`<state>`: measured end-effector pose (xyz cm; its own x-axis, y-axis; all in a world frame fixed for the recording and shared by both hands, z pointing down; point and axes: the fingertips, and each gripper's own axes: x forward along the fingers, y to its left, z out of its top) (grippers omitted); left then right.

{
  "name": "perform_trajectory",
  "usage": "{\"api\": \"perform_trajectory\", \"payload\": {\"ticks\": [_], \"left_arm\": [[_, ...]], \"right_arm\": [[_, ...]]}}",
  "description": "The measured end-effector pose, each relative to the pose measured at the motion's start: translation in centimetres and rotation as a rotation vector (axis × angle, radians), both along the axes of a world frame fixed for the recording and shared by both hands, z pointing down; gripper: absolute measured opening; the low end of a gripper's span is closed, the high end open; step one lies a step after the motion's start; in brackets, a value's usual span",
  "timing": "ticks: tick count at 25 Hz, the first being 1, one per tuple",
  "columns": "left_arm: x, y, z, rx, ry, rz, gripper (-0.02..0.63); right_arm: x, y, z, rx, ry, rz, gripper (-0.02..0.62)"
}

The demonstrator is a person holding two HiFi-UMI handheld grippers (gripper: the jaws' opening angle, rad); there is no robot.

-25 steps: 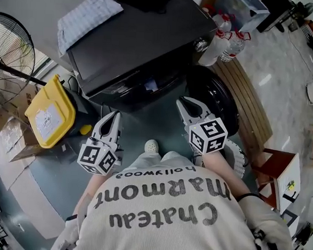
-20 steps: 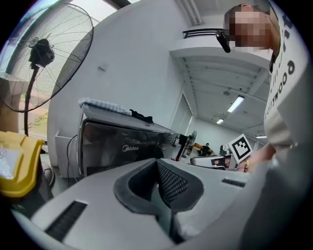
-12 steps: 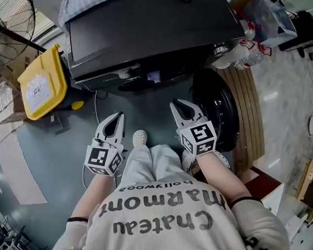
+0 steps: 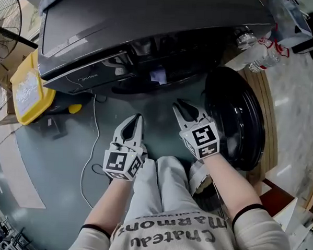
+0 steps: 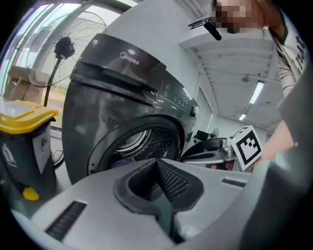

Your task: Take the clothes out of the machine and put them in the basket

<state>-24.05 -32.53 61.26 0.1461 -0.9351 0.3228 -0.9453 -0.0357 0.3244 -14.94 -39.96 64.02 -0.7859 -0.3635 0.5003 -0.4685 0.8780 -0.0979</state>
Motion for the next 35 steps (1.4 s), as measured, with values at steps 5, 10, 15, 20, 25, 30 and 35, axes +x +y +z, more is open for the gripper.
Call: {"api": "perform_trajectory", "payload": {"ticks": [5, 10, 15, 20, 25, 30, 35], "left_arm": [[0.5, -3.5, 5.2, 0.073, -0.001, 0.086, 0.009], [-0.3, -6.5, 9.1, 0.127, -0.032, 0.138, 0.009], [-0.5, -8.8, 12.7, 0.178, -0.013, 0.171, 0.009], [0.2, -9.9, 15.3, 0.226, -0.008, 0.228, 0.009], [-0.5, -9.9, 16.1, 0.221, 0.011, 0.234, 0.009], [-0.9, -9.0, 15.8, 0.200, 0.014, 0.252, 0.009], [-1.3, -8.3, 15.7, 0.207, -0.009, 0.272, 0.009]], "right_arm": [[-2.8, -3.2, 6.6, 0.064, -0.006, 0.005, 0.051], [-5.3, -7.2, 11.5, 0.128, -0.017, 0.043, 0.056], [-7.4, -10.1, 15.3, 0.194, -0.010, 0.034, 0.061], [-8.5, -12.7, 18.1, 0.227, 0.009, 0.031, 0.102], [-9.6, -15.4, 18.8, 0.246, 0.046, 0.032, 0.166], [-10.9, -18.3, 19.1, 0.258, 0.105, 0.028, 0.228], [-12.1, -21.5, 20.1, 0.260, 0.159, 0.050, 0.303]]}}
